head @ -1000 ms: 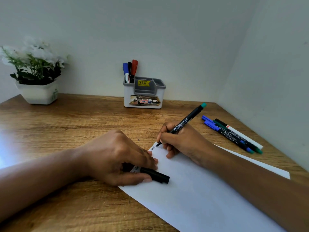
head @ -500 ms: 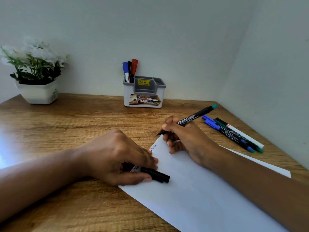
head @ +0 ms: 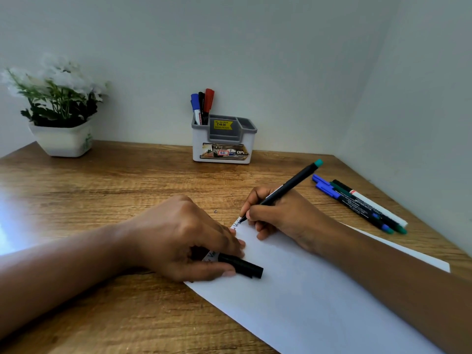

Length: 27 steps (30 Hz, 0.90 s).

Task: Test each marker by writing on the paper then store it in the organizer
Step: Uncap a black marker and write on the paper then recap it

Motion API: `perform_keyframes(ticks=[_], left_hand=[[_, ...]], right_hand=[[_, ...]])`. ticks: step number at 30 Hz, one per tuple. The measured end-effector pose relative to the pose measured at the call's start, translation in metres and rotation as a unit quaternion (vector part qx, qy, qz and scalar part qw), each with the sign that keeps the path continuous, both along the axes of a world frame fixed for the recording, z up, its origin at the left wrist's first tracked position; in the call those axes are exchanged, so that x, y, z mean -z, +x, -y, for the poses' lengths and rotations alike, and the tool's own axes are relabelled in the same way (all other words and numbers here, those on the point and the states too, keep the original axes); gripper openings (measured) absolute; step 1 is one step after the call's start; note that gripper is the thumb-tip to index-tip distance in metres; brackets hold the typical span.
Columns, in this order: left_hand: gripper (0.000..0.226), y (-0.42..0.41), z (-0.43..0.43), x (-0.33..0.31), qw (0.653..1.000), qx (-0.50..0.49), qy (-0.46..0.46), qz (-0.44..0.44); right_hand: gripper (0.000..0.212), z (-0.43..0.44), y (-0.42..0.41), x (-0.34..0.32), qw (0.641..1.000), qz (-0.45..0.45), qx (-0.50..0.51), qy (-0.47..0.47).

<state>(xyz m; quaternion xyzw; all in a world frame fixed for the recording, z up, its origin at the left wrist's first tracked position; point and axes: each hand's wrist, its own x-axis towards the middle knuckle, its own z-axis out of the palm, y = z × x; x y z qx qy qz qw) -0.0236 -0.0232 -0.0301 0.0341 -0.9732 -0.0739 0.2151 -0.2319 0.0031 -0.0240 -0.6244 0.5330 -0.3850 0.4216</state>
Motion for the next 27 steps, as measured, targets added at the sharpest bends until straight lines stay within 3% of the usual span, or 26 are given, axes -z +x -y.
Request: perform_keyframes(ticks=[22,27], left_hand=[[0.024,0.0005,-0.0002,0.0005,1.0,0.001,-0.008,0.001],[0.023,0.0004,0.0,0.0008,1.0,0.002,-0.002,0.001]], right_hand=[[0.006,0.001,0.0016,-0.0004,0.999,-0.026,0.019,0.009],[0.008,0.0005,0.0023,-0.0025,0.999,0.015,0.031,0.022]])
